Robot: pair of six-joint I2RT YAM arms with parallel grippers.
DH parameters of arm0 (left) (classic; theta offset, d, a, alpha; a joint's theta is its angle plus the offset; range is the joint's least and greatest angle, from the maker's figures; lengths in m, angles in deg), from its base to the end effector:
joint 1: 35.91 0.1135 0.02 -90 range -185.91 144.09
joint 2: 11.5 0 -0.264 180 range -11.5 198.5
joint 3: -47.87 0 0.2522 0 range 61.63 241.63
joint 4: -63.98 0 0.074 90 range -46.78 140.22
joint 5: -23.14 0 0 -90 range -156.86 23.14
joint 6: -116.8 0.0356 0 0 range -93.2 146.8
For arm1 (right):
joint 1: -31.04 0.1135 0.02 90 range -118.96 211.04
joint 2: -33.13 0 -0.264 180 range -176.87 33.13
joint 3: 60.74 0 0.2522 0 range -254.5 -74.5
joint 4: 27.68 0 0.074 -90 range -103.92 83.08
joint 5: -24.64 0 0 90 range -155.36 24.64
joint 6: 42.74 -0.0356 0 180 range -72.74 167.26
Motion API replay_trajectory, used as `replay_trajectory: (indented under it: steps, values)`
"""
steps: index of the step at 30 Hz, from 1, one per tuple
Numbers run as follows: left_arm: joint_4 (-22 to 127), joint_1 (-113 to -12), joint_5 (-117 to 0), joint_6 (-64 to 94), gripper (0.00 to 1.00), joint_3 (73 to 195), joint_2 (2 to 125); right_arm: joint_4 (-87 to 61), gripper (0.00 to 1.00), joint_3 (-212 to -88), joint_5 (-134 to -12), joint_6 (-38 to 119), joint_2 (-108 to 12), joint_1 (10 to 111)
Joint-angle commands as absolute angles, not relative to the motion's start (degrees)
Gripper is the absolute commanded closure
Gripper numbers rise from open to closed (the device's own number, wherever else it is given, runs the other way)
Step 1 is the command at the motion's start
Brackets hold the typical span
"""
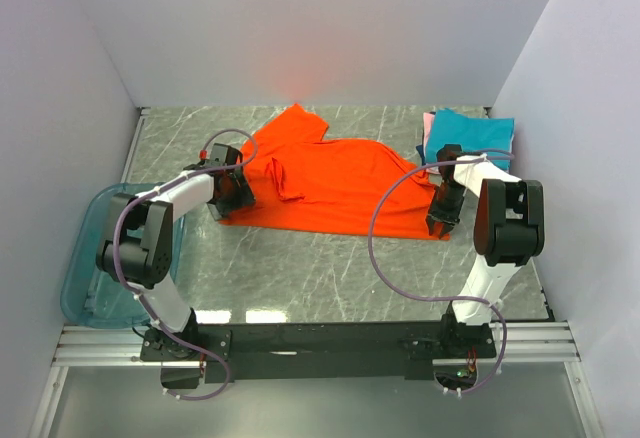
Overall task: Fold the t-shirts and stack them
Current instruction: Fold the tshirt
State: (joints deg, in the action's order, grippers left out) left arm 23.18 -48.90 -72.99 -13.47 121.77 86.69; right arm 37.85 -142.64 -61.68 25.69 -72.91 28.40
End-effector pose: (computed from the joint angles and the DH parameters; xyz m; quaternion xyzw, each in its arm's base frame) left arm 0.3259 -0.0713 0.1718 -0.2411 0.9448 -0.0499 0.2159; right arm 0.3233 -0.0172 0.1546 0.2097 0.9772 -0.0312 0.0081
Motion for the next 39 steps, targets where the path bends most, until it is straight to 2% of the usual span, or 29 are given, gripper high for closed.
replay_trajectory:
  steps: [1, 10, 18, 30, 39]
  values:
    - [22.3, -49.0, -74.6, -11.3, 0.27, 123.9, 84.1, 38.1, 0.65, -143.8, -58.4, 26.1, -71.8, 28.6]
    - [22.0, -54.0, -72.1, -12.2, 0.27, 130.5, 77.9, 37.9, 0.65, -144.4, -60.0, 26.3, -71.4, 30.7]
    - [23.8, -60.8, -67.4, -14.9, 0.31, 132.0, 85.3, 38.6, 0.66, -146.3, -64.5, 25.6, -67.9, 30.8]
    - [25.7, -61.1, -67.3, -14.8, 0.32, 135.7, 93.3, 40.6, 0.66, -148.2, -67.6, 25.0, -62.9, 30.8]
    - [27.6, -61.2, -66.4, -14.2, 0.38, 136.2, 95.5, 40.5, 0.66, -147.1, -68.4, 24.7, -61.9, 30.8]
